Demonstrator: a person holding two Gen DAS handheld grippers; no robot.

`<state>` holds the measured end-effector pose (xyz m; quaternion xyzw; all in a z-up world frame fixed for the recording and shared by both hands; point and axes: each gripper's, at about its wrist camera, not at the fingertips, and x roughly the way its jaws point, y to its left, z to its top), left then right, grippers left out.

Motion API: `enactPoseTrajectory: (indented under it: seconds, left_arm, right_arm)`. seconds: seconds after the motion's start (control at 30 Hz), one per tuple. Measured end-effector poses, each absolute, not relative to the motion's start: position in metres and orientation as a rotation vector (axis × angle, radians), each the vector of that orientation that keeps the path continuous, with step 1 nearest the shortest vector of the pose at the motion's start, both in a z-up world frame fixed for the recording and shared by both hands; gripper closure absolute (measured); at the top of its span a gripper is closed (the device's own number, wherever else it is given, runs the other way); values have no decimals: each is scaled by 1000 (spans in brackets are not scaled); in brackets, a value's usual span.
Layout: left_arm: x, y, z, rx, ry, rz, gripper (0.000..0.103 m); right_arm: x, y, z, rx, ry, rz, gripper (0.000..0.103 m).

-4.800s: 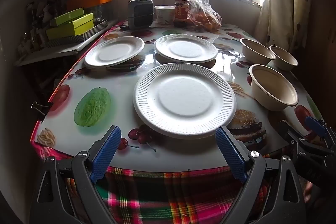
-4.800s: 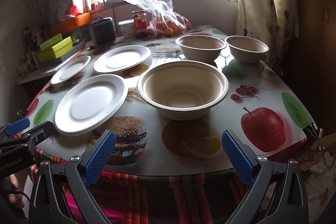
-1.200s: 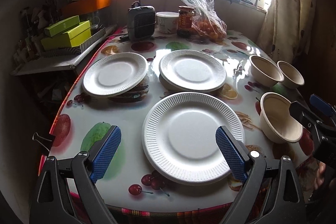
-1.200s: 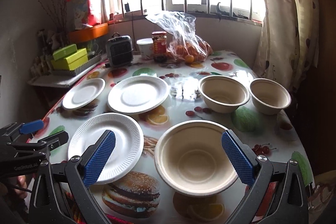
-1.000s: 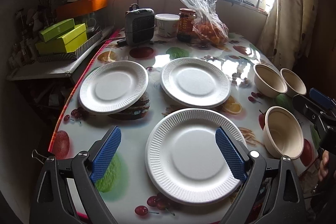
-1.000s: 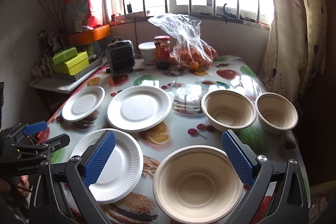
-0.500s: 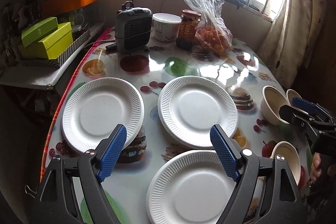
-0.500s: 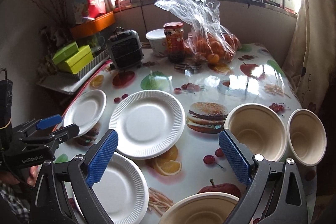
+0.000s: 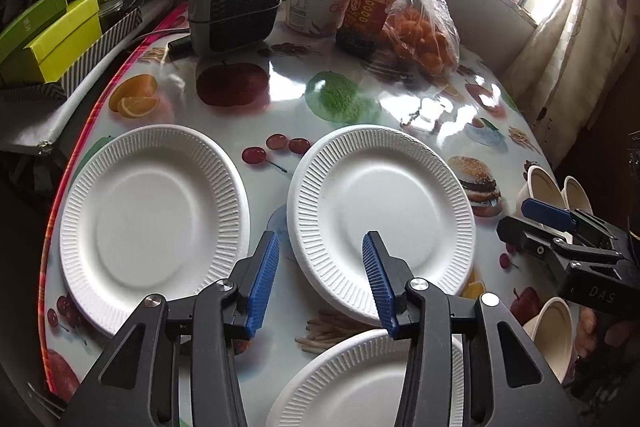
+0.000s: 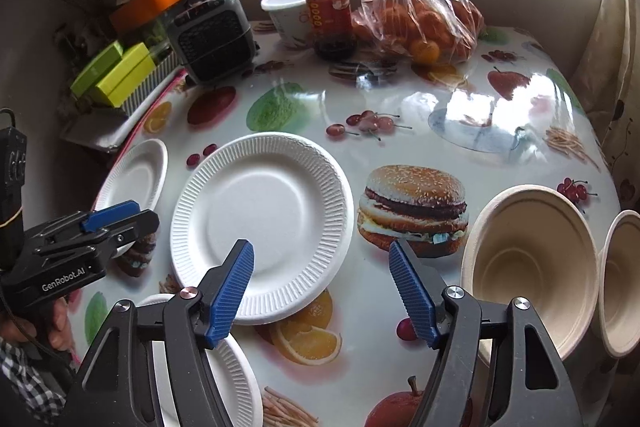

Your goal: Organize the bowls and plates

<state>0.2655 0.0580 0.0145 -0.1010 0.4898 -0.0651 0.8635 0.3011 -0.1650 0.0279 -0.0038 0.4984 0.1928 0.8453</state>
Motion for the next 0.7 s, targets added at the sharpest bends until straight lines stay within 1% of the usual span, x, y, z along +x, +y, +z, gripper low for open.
enactPoseTrajectory:
  seconds: [0.2, 0.33, 0.37, 0.4, 0.5, 0.67, 0.7]
  left_arm:
    - [272, 57, 4, -209, 1054, -123, 58]
    - [278, 60, -1, -207, 1076, -102, 58]
    - [279, 60, -2, -205, 1082, -99, 58]
    - [280, 59, -3, -205, 1087, -100, 58]
    - [282, 58, -6, -206, 1099, -107, 58]
    - [284, 57, -10, -229, 1115, -122, 58]
    - [285, 56, -11, -234, 1120, -128, 61]
  right_arm:
    - [316, -160, 13, -3, 1108, 411, 42]
    - [322, -158, 5, 10, 1139, 408, 43]
    - [324, -158, 3, 10, 1145, 405, 45]
    - [324, -158, 1, 9, 1150, 406, 50]
    - [326, -157, -2, 12, 1164, 407, 59]
    - [327, -156, -5, 22, 1177, 416, 60]
    - [328, -156, -6, 24, 1179, 417, 60]
